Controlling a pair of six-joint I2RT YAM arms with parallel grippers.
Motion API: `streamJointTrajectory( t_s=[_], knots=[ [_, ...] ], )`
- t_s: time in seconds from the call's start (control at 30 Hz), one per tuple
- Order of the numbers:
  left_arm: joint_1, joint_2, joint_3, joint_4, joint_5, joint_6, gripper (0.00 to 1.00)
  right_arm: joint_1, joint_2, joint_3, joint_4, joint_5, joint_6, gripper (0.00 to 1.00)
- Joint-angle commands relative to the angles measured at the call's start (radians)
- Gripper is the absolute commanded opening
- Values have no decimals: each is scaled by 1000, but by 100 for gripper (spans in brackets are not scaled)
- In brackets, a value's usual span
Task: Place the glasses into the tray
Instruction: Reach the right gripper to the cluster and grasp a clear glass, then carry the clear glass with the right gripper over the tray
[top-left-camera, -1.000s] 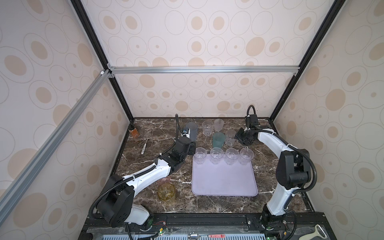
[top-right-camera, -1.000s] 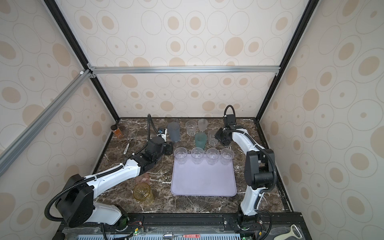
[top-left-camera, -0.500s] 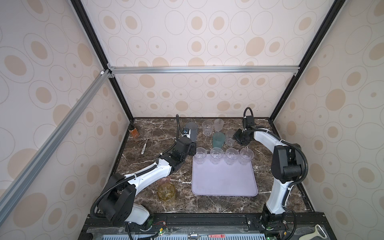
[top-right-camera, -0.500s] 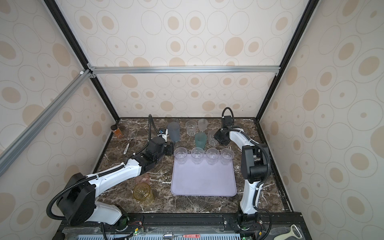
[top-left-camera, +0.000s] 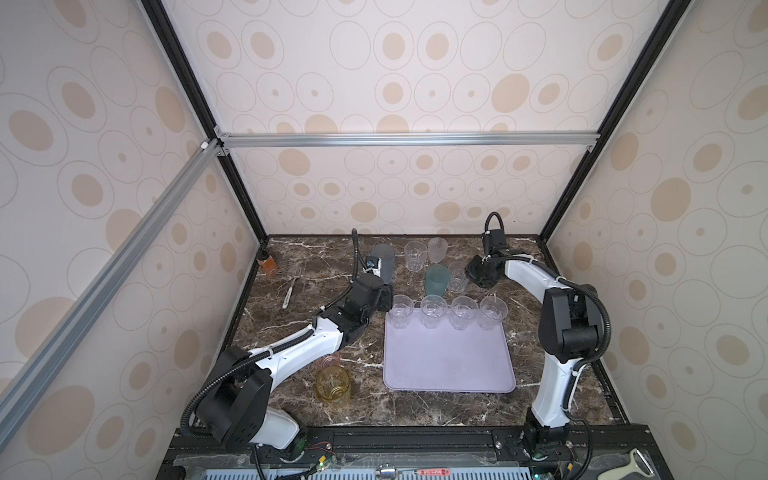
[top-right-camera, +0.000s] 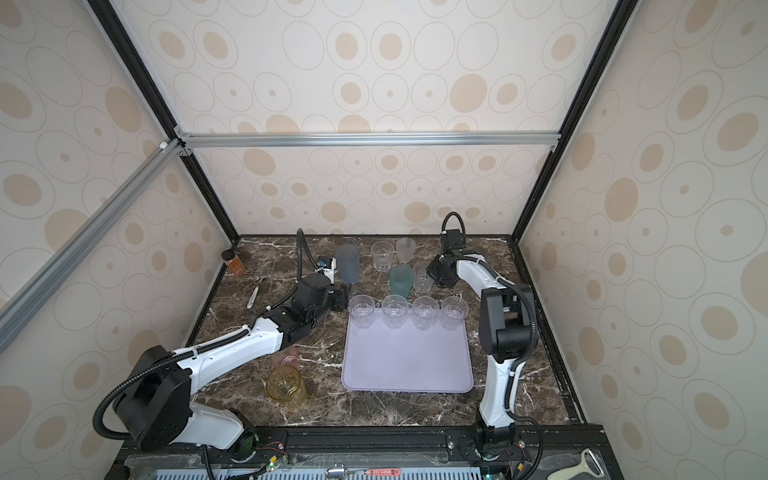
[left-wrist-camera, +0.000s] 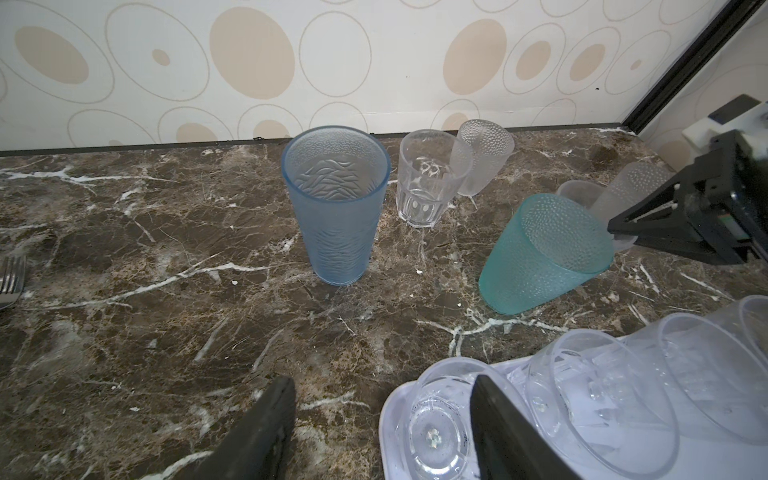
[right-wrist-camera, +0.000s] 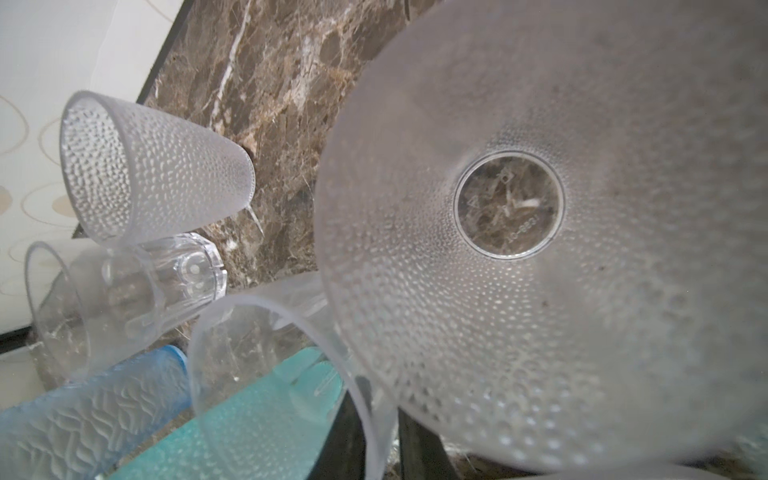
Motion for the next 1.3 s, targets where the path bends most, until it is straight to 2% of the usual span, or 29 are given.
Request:
streamJointTrajectory(
  t_s=[0.0,0.17,0.33,0.63,0.9,1.03,1.27],
  knots=[
    [1,-1,3,11,-8,-21,67,15,-22,23,-42,22,-14,11],
    [1,1,4,17,6,-33,66,18,-44,30,-56,21,-33,4],
    [1,-17,-2,9,3,-35,66,26,-87,37,-75,51,-62,0],
    [-3,-40,4,1,11,-56,65,60,-194,91,-148,168,-146,0],
    [-50,-63,62,-61,-63,-27,64,113,-337,67,-222,257,-221,0],
    [-65,-83,62,-65,-72,-26,64,129,-422,39,-261,265,-259,0],
    [-69,-117,41,-81,-95,-25,64,272,-503,1,-388,222,-349,0]
  ],
)
